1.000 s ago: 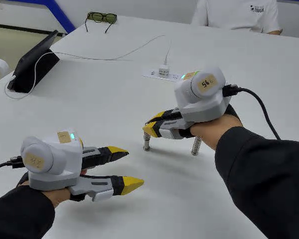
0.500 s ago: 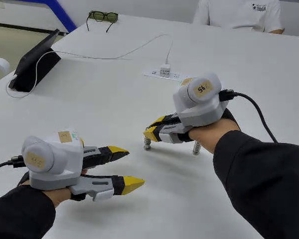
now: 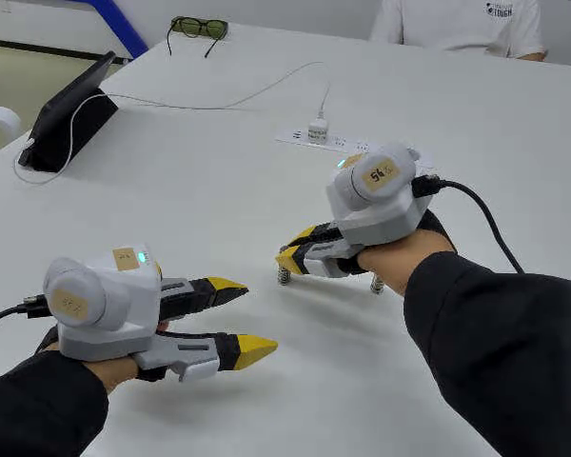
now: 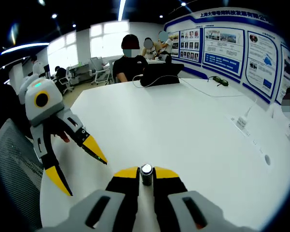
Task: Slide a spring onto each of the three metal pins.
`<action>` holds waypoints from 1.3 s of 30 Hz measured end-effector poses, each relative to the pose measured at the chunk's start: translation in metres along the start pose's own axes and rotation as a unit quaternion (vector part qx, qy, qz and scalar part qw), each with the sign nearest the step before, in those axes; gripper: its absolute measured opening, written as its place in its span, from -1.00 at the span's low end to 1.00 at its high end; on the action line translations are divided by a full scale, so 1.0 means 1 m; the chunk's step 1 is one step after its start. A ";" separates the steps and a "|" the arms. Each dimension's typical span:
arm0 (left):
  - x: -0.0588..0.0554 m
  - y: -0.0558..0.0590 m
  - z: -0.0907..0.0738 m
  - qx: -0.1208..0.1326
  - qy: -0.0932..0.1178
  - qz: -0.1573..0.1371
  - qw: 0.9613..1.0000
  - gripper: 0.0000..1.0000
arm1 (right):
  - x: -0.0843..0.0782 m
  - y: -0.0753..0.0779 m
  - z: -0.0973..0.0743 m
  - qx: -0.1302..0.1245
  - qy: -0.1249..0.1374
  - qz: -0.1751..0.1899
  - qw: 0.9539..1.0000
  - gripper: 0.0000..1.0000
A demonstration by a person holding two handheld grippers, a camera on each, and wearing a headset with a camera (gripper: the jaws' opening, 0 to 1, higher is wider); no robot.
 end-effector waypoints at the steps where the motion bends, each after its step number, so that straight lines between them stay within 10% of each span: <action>1: 0.000 0.000 0.000 0.000 0.000 0.000 1.000 -0.04 | 0.000 0.000 0.000 0.000 -0.001 0.000 1.000 -0.76; 39: 0.008 0.001 0.001 0.005 0.004 -0.006 1.000 0.07 | -0.018 -0.010 -0.036 -0.022 0.014 0.012 1.000 -0.57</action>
Point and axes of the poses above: the centre of the closed fingertips' face, and the gripper's own axes: z roughly forward along the fingers, y roughly to its right, x roughly out of its top, the point moved 3 cm from there along -z, roughly backward along the fingers, and after that the axes turned 4 degrees about -z, right-handed, at the moved point
